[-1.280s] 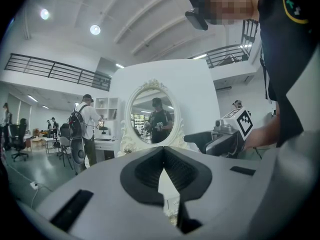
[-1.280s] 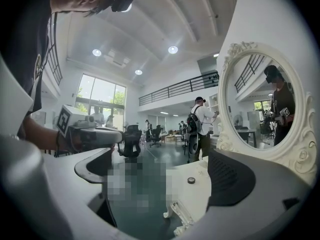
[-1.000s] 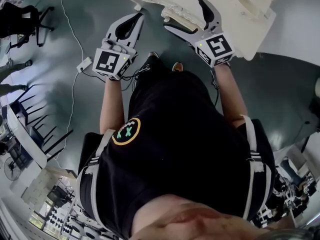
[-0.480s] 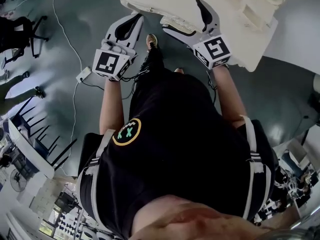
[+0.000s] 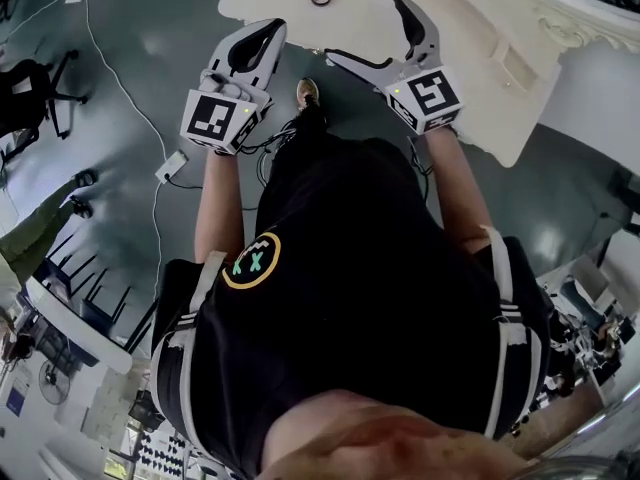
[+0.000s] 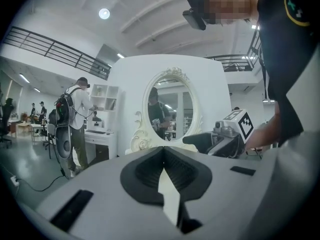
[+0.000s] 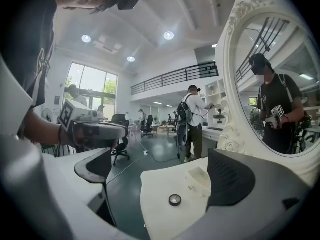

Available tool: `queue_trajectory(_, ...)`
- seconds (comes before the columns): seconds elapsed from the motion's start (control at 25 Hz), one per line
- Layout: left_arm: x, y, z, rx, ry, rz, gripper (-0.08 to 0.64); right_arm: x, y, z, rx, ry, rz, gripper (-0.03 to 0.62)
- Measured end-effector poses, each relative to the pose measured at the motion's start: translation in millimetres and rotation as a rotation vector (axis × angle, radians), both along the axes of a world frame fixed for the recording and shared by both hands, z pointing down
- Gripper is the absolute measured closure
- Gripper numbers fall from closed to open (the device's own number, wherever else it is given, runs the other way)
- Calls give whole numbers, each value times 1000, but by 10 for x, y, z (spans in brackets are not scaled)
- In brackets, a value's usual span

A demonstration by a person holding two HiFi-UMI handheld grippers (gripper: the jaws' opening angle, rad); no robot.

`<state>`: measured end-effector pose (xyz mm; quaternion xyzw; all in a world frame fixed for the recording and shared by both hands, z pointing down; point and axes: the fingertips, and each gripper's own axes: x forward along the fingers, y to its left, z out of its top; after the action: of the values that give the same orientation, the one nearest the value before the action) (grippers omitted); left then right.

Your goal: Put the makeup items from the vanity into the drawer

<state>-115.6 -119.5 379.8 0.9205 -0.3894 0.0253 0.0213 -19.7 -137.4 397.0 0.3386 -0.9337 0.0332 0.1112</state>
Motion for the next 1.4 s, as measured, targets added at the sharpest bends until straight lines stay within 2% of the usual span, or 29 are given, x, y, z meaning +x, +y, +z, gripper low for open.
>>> queue_trajectory(0.24, -182, -446, 96, -21, -15, 23, 541, -197, -461, 141, -20, 33, 21, -6)
queue_trajectory(0.52, -182, -707, 194, -47, -26, -22, 541, -217, -744, 548, -65, 67, -12, -6)
queue_trajectory(0.8, -108, -833, 130, -50, -37, -69, 541, -218, -1011, 1142, -132, 116, -22, 6)
queue_trajectory(1.16, -121, -900, 76, -45, -52, -104, 541, -298, -1284, 2193, -262, 267, -17, 26)
queue_trajectory(1.4, -155, -920, 100, -54, -51, -128, 541, -333, -1357, 2587, -333, 323, -15, 43)
